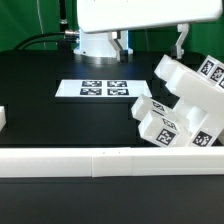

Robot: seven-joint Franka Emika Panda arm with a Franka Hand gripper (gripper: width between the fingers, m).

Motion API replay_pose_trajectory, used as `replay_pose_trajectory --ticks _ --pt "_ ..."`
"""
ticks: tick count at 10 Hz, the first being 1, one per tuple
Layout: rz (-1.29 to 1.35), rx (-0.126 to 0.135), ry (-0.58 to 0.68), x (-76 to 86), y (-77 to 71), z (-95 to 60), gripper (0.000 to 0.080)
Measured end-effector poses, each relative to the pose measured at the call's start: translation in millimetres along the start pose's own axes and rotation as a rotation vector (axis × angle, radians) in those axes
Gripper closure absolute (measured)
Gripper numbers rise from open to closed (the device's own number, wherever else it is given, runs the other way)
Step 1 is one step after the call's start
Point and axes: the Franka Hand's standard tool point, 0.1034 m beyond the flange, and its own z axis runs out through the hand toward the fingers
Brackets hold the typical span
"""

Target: Assemble chair

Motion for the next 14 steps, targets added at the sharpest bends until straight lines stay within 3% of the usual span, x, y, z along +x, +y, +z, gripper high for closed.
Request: replay_pose_trajectory --ticks 4,6,10,11,14 --pt "-0.008 -0.031 -0.009 9.7 40.3 11.5 0.0150" --pt "-0.003 -0.041 -0.013 10.3 50.5 15.6 0.0150" --pt "-0.001 -0.034 -0.006 13.9 48.6 9.8 0.0150" --pt "0.003 -0.022 -0.018 14.1 43.9 3.1 0.0150" --pt "0.015 0.029 -0.063 19.7 10.9 -29.4 0.0150"
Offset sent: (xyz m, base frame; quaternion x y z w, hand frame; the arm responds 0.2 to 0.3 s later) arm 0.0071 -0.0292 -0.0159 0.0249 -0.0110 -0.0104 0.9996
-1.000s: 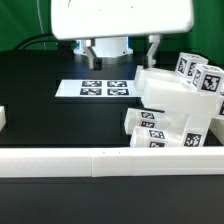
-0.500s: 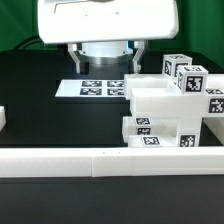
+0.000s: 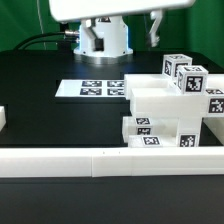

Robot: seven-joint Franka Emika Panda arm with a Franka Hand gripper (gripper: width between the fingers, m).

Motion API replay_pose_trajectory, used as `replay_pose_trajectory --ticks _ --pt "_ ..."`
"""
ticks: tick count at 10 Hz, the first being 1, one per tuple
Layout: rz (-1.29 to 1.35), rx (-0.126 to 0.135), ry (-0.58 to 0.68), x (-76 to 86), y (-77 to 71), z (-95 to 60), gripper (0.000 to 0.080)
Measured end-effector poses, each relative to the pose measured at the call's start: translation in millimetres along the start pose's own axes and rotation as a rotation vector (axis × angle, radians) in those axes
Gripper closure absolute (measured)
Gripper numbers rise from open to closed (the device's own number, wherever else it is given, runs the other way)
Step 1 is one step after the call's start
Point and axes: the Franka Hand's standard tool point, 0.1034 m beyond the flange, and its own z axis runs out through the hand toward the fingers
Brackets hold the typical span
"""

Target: Assemble chair

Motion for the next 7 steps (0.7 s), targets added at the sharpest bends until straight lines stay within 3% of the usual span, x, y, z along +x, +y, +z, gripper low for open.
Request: replay_pose_trajectory --ticks 2,4,6,7 --pt "-0.003 -0.006 0.005 -0.2 3.6 4.4 0.0150" --pt "-0.004 0.002 -0.160 -9.0 2.7 2.7 0.0150" --pt "-0.126 -0.013 -0.302 -18.7 -14.5 -1.1 0.0150" --pt "-0.174 -0.038 -0.280 -17.2 -25.8 1.7 0.0150"
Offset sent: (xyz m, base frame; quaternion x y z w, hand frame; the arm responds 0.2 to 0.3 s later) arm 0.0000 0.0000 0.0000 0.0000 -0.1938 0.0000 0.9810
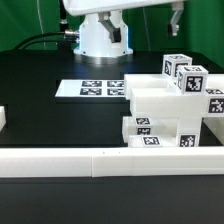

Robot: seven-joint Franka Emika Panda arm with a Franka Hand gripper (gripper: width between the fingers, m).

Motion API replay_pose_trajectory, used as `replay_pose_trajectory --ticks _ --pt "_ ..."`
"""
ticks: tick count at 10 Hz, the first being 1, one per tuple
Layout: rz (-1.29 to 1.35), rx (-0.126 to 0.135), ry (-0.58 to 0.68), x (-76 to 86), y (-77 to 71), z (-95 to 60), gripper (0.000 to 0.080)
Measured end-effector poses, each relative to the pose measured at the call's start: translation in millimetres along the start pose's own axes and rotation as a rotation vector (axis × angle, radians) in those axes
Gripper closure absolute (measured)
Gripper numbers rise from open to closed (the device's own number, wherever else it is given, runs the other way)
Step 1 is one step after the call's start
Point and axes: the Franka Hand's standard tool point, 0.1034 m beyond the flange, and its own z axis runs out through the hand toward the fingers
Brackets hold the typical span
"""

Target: Assemble chair

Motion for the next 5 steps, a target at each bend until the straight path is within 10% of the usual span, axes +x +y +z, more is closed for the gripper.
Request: replay_pose_trajectory --ticks 4,5 --pt "-0.110 -0.032 0.014 0.3 -7.1 1.6 0.0150" --pt "-0.246 -0.082 0.046 2.3 -14.7 2.6 0.0150"
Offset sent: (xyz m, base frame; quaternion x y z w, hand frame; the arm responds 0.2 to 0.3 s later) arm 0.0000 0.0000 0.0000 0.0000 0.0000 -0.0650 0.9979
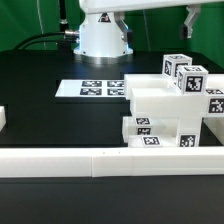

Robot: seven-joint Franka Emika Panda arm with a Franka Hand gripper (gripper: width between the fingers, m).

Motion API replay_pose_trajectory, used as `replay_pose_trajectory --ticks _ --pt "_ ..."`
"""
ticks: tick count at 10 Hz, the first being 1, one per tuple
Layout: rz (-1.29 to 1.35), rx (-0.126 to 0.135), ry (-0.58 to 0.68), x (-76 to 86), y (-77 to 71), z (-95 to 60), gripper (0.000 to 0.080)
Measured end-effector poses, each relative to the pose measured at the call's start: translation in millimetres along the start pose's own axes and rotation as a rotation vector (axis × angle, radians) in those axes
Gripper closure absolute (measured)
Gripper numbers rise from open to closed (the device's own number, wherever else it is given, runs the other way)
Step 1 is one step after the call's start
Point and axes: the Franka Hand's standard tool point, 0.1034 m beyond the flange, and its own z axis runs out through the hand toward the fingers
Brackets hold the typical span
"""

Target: Assemble chair

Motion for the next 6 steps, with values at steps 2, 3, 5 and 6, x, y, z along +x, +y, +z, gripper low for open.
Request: replay_pose_trajectory --ticks 2,3,5,6 --pt "-0.181 -0.037 0.000 -0.1 -18.9 7.1 0.0150" --pt "-0.258 -0.037 0.000 0.3 -21.3 9.3 0.0150" --pt "-0.253 -0.036 0.000 0.2 -20.0 9.6 0.0150" --pt "-0.253 -0.036 -0.001 0.1 -19.9 10.1 0.0150"
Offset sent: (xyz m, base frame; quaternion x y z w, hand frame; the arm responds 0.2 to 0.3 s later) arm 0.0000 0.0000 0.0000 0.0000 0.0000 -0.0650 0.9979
